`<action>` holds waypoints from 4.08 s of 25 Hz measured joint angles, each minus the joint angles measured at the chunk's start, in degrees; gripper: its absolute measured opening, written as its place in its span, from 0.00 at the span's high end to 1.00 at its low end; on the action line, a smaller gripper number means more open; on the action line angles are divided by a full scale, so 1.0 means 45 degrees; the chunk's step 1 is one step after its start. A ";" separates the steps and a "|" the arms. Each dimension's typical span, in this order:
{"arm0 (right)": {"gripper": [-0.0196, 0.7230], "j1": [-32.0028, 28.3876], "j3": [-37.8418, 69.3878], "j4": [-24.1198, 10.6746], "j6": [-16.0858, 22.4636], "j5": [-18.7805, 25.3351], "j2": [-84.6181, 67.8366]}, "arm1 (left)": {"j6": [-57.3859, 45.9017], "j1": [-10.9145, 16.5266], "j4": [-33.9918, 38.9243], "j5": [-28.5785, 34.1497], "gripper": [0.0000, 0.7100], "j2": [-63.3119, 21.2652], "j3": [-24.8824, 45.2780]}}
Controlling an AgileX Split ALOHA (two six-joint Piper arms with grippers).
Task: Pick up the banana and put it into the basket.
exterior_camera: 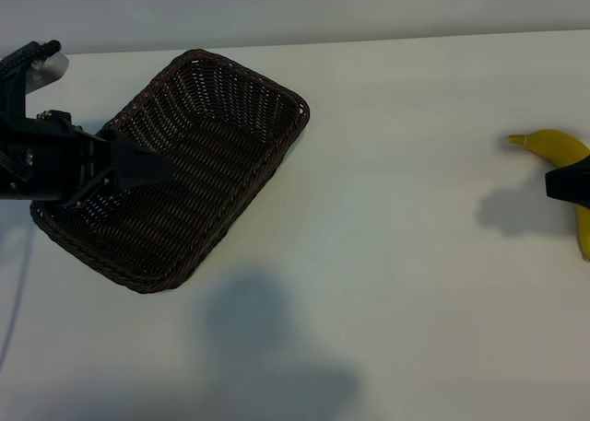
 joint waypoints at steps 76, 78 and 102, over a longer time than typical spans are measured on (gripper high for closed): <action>0.16 0.0000 0.0000 0.0024 0.0146 -0.0040 0.0000 | -1.7609 0.0000 0.9405 0.0521 0.29 0.1963 -0.0947; 0.16 0.0000 0.0000 0.0024 0.0146 -0.0040 0.0000 | -1.7645 0.0000 0.9330 0.0212 0.29 0.2207 -0.0802; 0.16 0.0000 0.0000 0.0024 0.0146 -0.0040 0.0000 | -1.7489 0.0000 0.6971 -0.3693 0.59 0.3256 0.1024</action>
